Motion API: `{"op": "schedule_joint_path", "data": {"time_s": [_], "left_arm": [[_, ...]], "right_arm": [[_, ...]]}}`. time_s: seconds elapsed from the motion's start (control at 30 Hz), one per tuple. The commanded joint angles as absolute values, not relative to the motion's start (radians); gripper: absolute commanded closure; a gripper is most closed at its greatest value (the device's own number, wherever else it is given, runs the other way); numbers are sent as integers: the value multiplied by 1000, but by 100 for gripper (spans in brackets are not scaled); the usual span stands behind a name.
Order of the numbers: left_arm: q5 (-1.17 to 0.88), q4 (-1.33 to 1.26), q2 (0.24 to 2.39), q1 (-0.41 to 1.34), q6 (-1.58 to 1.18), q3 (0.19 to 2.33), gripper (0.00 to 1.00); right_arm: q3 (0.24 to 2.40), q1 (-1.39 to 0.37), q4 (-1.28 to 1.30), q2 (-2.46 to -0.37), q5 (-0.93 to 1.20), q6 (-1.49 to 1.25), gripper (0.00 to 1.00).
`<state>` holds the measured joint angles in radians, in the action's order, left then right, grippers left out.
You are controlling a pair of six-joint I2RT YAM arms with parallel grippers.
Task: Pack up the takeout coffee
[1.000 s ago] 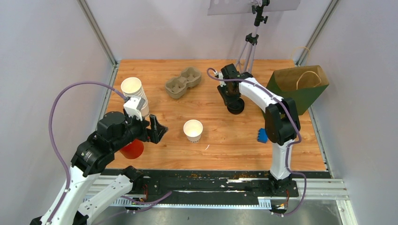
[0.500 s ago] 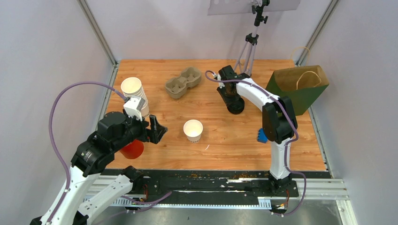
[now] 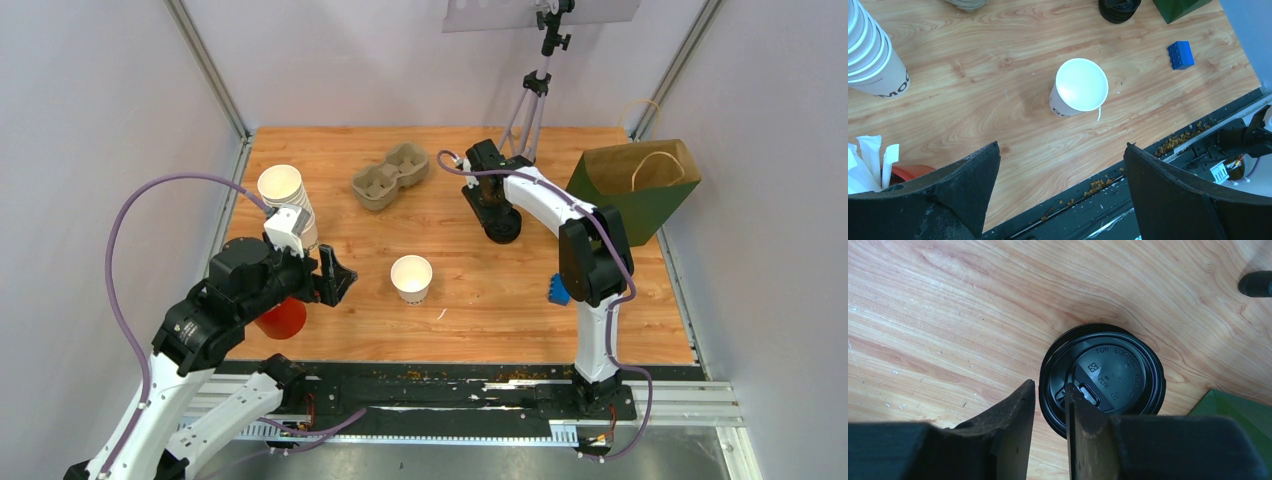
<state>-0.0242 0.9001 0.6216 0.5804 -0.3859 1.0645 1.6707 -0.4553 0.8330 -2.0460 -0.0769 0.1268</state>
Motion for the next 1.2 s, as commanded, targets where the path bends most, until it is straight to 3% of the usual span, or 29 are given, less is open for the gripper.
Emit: {"op": "schedule_joint_path", "data": {"time_s": [0.0, 0.37, 0.77, 0.97, 1.17], "left_arm": [[-23, 876, 627, 583, -369, 1074, 0], [-15, 881, 623, 583, -364, 1076, 0], [-12, 886, 623, 582, -363, 1078, 0], [-13, 887, 623, 582, -362, 1083, 0], [-11, 887, 629, 582, -358, 1093, 0]], "right_arm": [[1716, -459, 830, -2064, -74, 135, 72], [1718, -459, 829, -2081, -86, 135, 75], [1713, -458, 828, -2086, -78, 139, 85], [1720, -458, 836, -2075, -74, 147, 99], [1727, -458, 851, -2021, -66, 150, 100]]}}
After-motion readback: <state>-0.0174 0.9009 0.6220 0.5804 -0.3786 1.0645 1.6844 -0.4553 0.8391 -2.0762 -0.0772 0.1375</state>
